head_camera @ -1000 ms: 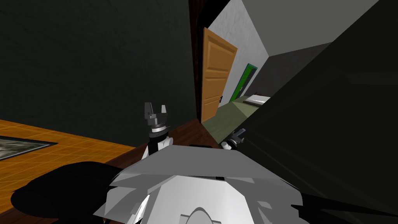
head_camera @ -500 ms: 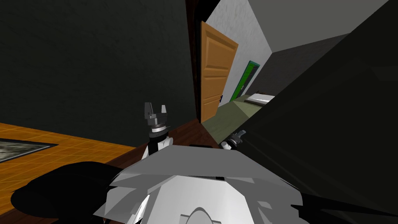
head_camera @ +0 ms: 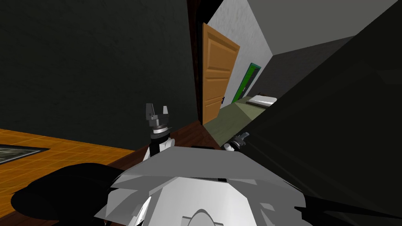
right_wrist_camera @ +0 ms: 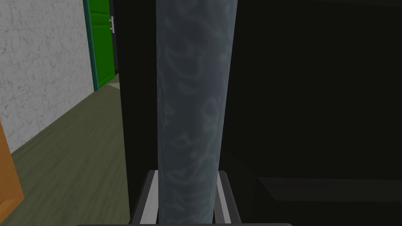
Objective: Push the door open
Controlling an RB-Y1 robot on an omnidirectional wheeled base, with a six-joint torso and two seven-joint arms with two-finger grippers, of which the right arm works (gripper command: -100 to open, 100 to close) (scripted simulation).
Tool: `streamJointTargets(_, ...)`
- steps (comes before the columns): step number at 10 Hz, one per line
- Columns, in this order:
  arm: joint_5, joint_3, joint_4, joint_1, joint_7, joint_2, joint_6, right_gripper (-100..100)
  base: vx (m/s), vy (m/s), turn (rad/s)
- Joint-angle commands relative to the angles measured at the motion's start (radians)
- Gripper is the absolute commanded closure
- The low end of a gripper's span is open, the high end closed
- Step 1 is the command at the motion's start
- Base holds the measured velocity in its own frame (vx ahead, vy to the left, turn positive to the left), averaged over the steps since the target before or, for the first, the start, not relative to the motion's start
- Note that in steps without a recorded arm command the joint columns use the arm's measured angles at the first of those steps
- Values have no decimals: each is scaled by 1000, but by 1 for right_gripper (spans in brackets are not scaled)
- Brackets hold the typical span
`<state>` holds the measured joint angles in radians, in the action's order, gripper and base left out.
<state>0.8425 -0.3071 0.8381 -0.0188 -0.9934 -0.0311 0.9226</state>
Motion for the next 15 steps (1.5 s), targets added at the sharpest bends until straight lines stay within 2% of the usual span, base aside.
streamJointTargets(1,7,-15,-5,7,-2,-21,15,100,161,-91,-50)
streamJointTargets(4,23,-34,-7,4,1,-31,19,100,160,-98,-39)
streamJointTargets(7,50,-68,-10,-1,6,-45,26,100,156,-115,-37)
streamJointTargets(8,50,-68,-10,-1,6,-45,26,100,117,-78,-28)
streamJointTargets(9,64,-86,-12,-4,9,-51,29,100,152,-85,-51)
streamJointTargets(11,70,-93,-13,-5,10,-52,30,100,136,-88,-41)
streamJointTargets(12,85,-112,-15,-7,13,-56,34,100,153,-112,-60)
streamJointTargets(14,90,-118,-15,-8,14,-56,35,100,127,-97,-32)
streamJointTargets(15,105,-136,-17,-11,17,-58,39,100,128,-96,-60)
